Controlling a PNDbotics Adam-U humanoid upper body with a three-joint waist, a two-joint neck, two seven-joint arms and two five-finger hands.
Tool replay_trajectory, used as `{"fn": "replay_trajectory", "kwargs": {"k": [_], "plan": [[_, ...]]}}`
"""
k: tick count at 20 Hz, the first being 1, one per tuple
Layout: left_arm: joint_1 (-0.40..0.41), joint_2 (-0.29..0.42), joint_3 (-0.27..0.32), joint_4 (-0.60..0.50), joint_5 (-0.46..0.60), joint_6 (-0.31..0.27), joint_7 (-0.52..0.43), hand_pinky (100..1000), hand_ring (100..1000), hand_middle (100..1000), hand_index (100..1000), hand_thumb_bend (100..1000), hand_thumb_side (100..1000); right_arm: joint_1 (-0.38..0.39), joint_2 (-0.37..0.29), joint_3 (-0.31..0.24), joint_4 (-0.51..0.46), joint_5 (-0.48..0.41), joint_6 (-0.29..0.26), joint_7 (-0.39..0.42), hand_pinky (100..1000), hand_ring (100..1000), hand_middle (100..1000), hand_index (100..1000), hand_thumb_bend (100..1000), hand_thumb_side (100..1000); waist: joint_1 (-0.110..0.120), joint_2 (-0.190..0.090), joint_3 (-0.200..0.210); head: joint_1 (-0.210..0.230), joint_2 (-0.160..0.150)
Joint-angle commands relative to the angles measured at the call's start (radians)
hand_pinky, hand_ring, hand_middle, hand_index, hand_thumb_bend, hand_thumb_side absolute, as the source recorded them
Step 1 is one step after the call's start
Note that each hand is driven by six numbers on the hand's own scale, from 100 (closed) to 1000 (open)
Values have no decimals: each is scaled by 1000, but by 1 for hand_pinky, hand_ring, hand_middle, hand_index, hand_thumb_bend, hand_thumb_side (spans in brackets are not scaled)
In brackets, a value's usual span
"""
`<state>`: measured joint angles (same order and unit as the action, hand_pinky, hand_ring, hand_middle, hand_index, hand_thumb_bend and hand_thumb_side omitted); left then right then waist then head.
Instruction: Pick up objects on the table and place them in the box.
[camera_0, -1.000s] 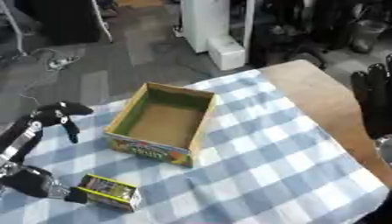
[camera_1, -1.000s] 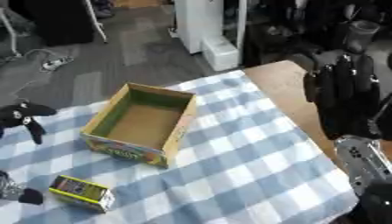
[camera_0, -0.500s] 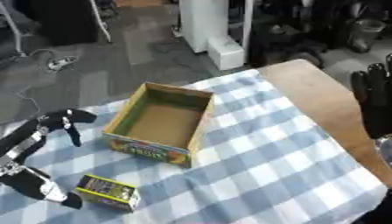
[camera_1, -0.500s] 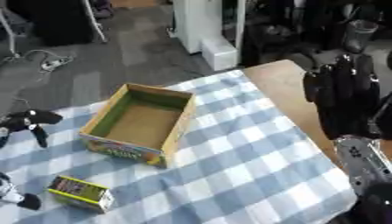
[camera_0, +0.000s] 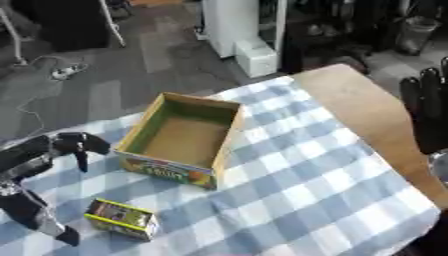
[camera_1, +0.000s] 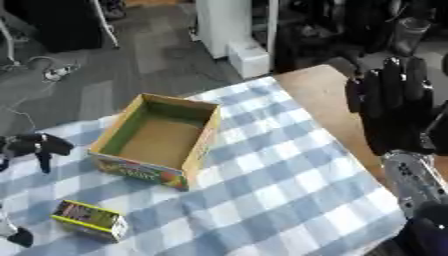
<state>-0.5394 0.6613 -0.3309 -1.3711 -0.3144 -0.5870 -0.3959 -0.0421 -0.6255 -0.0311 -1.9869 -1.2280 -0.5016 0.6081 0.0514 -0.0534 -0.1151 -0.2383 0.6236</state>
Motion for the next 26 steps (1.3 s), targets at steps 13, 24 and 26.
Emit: {"fn": "replay_trajectory", "kwargs": {"k": [13, 24, 26], "plan": [[-91, 31, -29, 80, -51, 18, -127, 749, 690, 821, 860, 923, 449, -29, -31, -4, -13, -8, -80, 93, 349, 284, 258, 425, 100, 843, 2, -7, -13, 6, -10], [-109, 8, -41, 108, -30, 62, -211, 1000, 909, 914, 901, 946, 434, -36, -32, -4, -13, -12, -73, 90, 348, 284, 258, 424, 100, 842, 3, -7, -19, 2, -10], [-110, 5, -42, 112, -36, 69, -216, 1000, 903, 913, 900, 946, 429, -36, -32, -4, -13, -13, -73, 90, 348, 284, 258, 424, 100, 842, 3, -7, -19, 1, -9]]}}
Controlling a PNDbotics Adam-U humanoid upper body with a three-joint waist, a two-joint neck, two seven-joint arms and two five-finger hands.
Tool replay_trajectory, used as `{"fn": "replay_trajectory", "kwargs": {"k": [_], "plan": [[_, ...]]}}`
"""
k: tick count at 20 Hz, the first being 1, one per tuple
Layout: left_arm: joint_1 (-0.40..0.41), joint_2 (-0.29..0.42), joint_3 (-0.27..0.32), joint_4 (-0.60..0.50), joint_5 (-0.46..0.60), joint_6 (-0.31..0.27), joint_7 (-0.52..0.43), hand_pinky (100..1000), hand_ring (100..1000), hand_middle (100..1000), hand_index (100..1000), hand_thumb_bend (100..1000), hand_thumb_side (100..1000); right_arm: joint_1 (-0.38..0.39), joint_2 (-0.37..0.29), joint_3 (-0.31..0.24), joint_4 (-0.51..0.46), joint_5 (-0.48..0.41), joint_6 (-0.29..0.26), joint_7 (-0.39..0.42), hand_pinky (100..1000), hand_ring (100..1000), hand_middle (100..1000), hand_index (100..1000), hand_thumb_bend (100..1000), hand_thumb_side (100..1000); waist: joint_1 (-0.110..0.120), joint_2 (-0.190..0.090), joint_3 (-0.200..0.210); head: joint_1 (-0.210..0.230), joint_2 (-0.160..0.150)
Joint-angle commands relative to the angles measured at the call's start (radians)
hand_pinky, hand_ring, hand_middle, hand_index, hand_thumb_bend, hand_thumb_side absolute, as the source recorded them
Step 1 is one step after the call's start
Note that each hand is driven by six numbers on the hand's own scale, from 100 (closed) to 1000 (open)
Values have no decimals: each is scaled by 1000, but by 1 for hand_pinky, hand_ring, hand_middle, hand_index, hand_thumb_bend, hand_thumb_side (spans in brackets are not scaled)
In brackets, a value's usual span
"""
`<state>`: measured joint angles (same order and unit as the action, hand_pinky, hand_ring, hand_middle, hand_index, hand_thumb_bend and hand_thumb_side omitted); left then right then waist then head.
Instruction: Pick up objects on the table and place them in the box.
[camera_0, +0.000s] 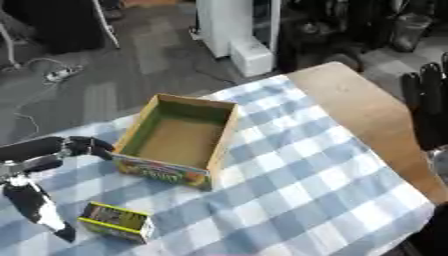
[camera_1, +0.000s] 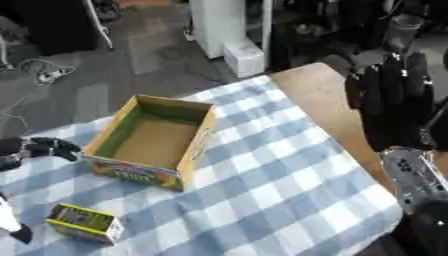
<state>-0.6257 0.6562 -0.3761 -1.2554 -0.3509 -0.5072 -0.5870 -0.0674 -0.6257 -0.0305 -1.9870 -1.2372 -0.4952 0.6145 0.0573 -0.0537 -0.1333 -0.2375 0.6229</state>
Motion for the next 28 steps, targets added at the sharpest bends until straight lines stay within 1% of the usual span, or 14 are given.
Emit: {"fn": "replay_trajectory", "kwargs": {"k": [1, 7, 9, 12, 13, 14, 16, 25, 28], "plan": [[-25, 8, 2, -1, -4, -7, -28, 1000, 900, 912, 900, 947, 427, -11, -32, -4, -13, -4, -80, 84, 348, 284, 258, 424, 100, 842, -3, -7, -1, 0, -8], [-36, -4, -10, 19, -50, 14, -54, 1000, 863, 899, 896, 945, 411, -13, -33, -4, -13, -7, -79, 83, 348, 284, 258, 424, 100, 842, -3, -7, -4, 0, -6], [-41, -9, -13, 28, -67, 19, -60, 987, 842, 877, 882, 947, 402, -15, -34, -4, -13, -8, -78, 82, 348, 284, 258, 424, 100, 842, -2, -7, -5, 0, -5], [-50, -22, -17, 43, -94, 27, -65, 903, 808, 845, 854, 948, 391, -18, -34, -4, -13, -11, -76, 81, 348, 284, 258, 424, 100, 842, -2, -8, -8, 2, -4], [-53, -25, -20, 49, -104, 30, -68, 903, 808, 845, 854, 948, 391, -19, -35, -4, -13, -12, -75, 80, 348, 284, 258, 424, 100, 842, -2, -8, -9, 2, -4], [-56, -28, -22, 54, -112, 34, -71, 836, 791, 827, 852, 944, 380, -20, -35, -5, -13, -14, -74, 79, 348, 285, 258, 424, 100, 842, -1, -8, -10, 3, -3], [-62, -36, -28, 65, -130, 47, -79, 805, 786, 822, 848, 940, 371, -23, -36, -5, -13, -17, -72, 78, 348, 285, 258, 424, 100, 842, -1, -9, -12, 4, -2], [-77, -71, -45, 82, -199, 120, -116, 790, 796, 814, 840, 909, 356, -34, -38, -14, -13, -32, -63, 60, 348, 286, 259, 424, 100, 845, 1, -10, -22, 3, -3], [-80, -82, -48, 84, -212, 141, -124, 786, 796, 812, 841, 884, 357, -35, -38, -17, -13, -34, -62, 56, 347, 287, 259, 424, 100, 844, 2, -11, -23, 3, -3]]}}
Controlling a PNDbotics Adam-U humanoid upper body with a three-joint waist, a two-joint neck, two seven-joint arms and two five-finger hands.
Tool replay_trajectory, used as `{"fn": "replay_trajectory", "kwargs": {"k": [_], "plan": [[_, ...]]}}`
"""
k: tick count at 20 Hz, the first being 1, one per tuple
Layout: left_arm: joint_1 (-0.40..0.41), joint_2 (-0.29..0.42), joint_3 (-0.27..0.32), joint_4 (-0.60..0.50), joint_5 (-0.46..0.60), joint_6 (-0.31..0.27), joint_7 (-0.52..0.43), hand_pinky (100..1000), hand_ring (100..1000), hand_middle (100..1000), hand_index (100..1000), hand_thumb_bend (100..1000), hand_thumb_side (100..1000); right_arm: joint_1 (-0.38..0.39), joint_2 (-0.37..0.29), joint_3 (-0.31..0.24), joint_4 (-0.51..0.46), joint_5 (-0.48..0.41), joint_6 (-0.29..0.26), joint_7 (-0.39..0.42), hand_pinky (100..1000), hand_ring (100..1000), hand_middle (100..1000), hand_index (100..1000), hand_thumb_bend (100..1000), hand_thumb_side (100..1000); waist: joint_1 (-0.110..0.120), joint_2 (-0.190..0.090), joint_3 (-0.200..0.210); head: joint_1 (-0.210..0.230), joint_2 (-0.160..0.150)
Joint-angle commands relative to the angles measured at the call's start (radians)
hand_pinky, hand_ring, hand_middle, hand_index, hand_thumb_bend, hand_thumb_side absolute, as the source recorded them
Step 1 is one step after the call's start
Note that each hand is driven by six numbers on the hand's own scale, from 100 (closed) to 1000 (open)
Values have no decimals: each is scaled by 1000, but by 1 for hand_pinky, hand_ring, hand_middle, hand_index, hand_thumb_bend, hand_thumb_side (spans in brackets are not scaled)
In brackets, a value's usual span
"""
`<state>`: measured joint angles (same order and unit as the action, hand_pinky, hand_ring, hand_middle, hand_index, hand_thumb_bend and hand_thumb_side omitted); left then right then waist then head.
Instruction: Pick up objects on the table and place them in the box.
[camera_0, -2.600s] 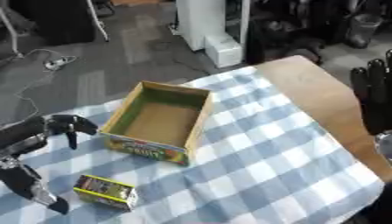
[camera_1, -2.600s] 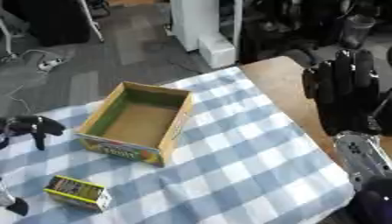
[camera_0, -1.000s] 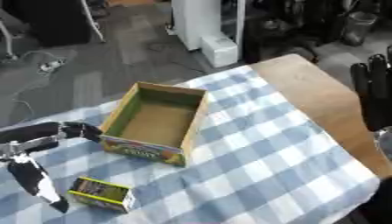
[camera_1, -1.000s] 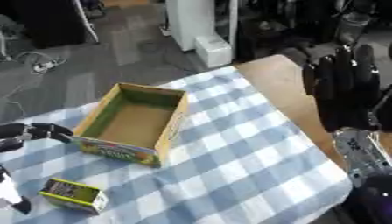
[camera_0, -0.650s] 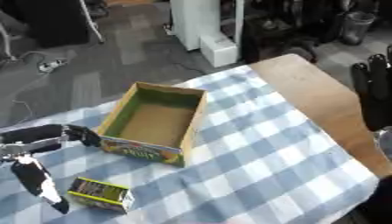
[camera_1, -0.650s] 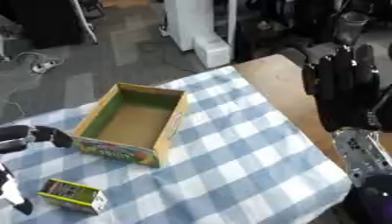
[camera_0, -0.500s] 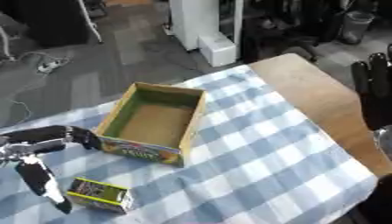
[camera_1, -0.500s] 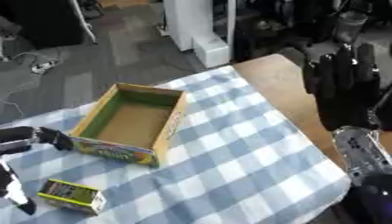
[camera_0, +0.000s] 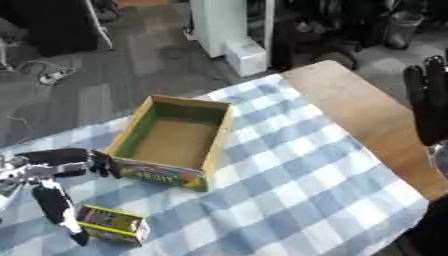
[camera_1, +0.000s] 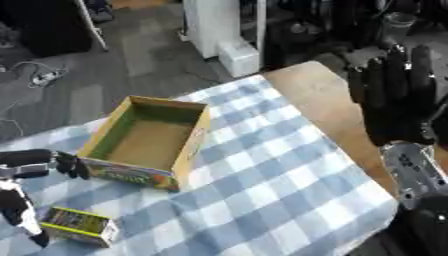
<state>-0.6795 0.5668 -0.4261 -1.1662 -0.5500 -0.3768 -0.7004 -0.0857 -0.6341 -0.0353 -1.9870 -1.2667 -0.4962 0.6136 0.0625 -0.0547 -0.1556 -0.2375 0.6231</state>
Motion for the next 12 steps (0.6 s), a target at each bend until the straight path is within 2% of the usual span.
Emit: {"fn": "replay_trajectory", "kwargs": {"k": [1, 7, 12], "plan": [[-27, 3, 1, -1, -17, 20, -17, 784, 797, 811, 838, 880, 353, -17, -30, -13, -13, -6, -61, 55, 347, 287, 259, 423, 100, 844, -4, -10, -1, 4, -4], [-28, -21, -3, 18, -35, 89, -50, 774, 796, 804, 857, 836, 349, -18, -30, -17, -13, -7, -61, 49, 347, 287, 259, 423, 100, 845, -4, -11, -2, 4, -3], [-23, -29, -8, 17, -20, 133, -55, 774, 793, 797, 857, 838, 349, -18, -30, -18, -13, -7, -62, 47, 347, 287, 259, 423, 100, 845, -5, -10, -3, 4, -3]]}}
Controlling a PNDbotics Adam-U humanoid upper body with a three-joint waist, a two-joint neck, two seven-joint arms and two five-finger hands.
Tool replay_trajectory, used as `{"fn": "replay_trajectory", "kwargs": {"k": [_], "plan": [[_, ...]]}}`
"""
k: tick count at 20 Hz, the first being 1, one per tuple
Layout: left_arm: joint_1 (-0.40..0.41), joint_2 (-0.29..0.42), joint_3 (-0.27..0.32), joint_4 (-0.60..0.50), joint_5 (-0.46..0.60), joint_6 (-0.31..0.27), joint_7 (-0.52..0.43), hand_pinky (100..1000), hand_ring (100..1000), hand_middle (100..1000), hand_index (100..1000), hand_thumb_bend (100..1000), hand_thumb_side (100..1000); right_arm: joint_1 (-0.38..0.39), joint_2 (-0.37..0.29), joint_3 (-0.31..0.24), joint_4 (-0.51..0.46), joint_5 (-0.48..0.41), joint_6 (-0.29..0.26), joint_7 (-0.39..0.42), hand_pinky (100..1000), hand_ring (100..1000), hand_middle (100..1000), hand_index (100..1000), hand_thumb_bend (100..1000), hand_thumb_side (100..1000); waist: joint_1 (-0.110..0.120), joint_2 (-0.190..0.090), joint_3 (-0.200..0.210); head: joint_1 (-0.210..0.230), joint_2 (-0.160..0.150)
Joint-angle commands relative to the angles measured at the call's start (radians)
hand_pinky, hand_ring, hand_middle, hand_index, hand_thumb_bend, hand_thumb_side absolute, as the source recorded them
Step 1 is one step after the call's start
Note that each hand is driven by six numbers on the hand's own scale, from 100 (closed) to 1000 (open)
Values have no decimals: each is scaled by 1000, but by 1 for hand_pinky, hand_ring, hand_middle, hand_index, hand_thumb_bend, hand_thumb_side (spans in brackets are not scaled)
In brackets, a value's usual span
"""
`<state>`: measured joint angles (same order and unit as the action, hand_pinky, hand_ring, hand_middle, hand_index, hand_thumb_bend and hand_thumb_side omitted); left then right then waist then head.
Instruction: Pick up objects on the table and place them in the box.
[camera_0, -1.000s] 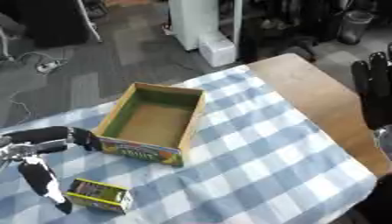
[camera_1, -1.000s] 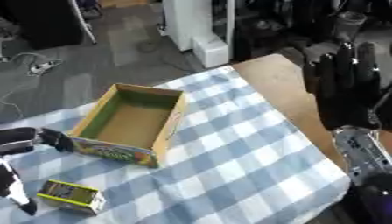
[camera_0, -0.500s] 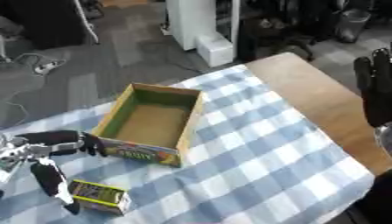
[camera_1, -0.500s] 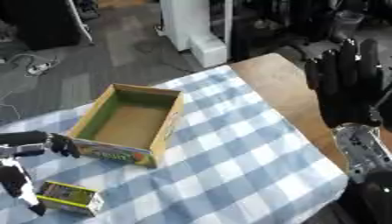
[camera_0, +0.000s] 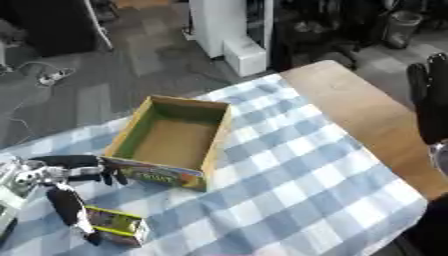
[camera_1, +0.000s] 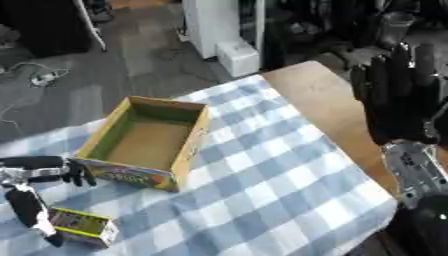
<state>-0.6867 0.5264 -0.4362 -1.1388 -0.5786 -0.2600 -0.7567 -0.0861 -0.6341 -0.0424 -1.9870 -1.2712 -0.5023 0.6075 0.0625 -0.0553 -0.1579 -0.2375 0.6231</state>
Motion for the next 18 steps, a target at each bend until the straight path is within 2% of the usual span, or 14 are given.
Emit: {"fn": "replay_trajectory", "kwargs": {"k": [1, 8, 18], "plan": [[-15, 10, 1, -12, 9, 18, 3, 773, 791, 796, 856, 839, 349, -18, -30, -11, -13, -2, -56, 53, 347, 287, 259, 423, 100, 845, -5, -10, 0, 4, -2], [-5, 5, -6, -36, -49, -10, 77, 794, 792, 793, 838, 853, 363, -17, -29, -10, -13, -1, -58, 54, 347, 287, 259, 423, 100, 846, -6, -10, 0, 3, -2], [19, -12, -10, -18, -97, -38, 179, 786, 783, 792, 835, 886, 365, -17, -29, -11, -13, -1, -58, 52, 346, 287, 259, 423, 100, 846, -6, -9, 0, 1, 1]]}}
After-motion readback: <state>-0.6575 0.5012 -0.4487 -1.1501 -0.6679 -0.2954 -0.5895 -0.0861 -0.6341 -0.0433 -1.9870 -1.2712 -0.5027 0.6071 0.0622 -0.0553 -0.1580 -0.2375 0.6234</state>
